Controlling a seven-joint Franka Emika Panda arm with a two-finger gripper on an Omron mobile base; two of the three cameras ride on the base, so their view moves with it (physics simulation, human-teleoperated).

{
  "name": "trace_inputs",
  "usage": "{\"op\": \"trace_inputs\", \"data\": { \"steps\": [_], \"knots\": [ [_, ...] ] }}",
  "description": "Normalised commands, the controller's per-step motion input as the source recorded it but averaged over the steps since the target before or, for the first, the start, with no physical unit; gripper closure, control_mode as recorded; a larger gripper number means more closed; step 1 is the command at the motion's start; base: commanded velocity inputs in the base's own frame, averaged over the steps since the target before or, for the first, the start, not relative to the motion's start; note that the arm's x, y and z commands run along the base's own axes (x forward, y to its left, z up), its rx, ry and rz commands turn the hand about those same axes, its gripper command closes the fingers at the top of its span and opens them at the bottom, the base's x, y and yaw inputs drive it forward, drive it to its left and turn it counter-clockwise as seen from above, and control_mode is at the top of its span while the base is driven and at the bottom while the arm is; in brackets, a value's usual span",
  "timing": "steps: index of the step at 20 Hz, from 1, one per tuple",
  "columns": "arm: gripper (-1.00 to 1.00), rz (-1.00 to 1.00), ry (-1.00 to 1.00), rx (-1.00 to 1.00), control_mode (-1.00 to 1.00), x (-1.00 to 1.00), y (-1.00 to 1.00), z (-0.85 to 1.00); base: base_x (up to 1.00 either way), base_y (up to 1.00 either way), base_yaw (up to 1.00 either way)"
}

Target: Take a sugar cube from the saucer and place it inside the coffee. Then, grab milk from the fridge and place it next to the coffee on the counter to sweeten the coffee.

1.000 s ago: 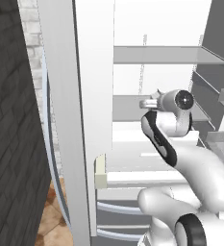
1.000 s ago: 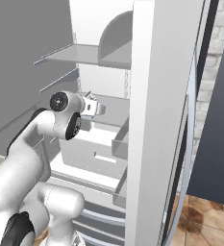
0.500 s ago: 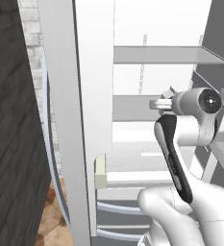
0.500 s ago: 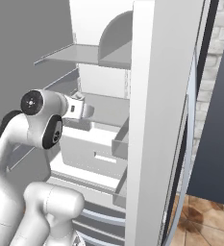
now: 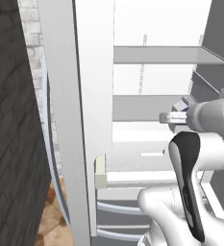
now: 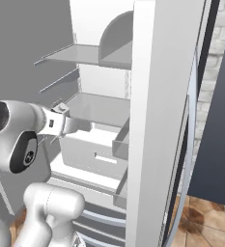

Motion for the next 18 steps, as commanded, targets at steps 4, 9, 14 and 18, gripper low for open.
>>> {"op": "trace_inputs", "data": {
  "steps": [4, 9, 14, 18],
  "knots": [
    [1.00, 0.00, -0.02, 0.00, -1.00, -0.94, 0.03, 0.00, 0.00, 0.00, 0.00],
    [1.00, 0.00, 0.00, 0.00, 1.00, 0.00, 0.00, 0.00, -1.00, 0.00, 0.00],
    [1.00, 0.00, 0.00, 0.00, 1.00, 0.00, 0.00, 0.00, -1.00, 0.00, -0.10],
    [1.00, 0.00, 0.00, 0.00, 1.00, 0.00, 0.00, 0.00, -0.93, 0.00, -0.36]
  ]
}}
